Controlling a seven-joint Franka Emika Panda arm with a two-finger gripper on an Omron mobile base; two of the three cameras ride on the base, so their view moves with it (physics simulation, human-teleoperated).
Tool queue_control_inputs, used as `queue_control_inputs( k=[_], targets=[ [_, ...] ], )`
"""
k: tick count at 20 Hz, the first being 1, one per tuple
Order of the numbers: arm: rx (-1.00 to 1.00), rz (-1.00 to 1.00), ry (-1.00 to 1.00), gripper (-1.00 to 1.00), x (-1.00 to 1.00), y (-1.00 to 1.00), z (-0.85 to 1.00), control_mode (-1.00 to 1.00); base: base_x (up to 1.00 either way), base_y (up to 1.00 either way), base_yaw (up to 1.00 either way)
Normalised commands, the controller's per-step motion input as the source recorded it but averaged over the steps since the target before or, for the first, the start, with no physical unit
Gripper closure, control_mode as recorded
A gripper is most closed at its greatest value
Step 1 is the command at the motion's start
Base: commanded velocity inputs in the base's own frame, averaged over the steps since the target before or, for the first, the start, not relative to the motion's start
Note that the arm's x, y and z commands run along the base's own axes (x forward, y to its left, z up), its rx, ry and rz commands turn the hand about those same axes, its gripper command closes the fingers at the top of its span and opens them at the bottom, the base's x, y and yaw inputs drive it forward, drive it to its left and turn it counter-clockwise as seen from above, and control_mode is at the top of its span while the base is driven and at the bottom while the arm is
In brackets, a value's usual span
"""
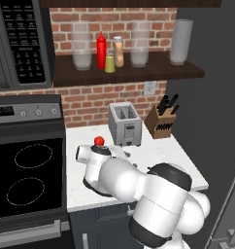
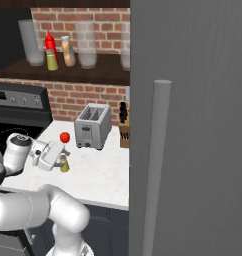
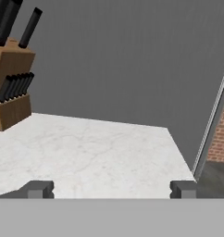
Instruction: Put the shaker and condiment bottle from the counter next to their counterparts in the cabinet.
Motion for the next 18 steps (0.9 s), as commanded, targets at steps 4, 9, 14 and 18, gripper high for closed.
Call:
queue_control_inputs(
  k=[4,9,14,18],
  targets=[
    [0.00,0.00,0.00,-1.00,0.24,0.00,-0.15,-1.00,0.00,0.00,0.00],
    [0.00,0.00,0.00,-1.00,0.14,0.00,-0.11,-1.00,0.00,0.00,0.00],
    [0.00,0.00,0.00,-1.00,0.00,0.00,-0.08,-1.00,0.00,0.00,0.00],
    [0.00,0.00,0.00,-1.00,0.00,0.03,0.00,-1.00,0.00,0.00,0.00]
  ],
)
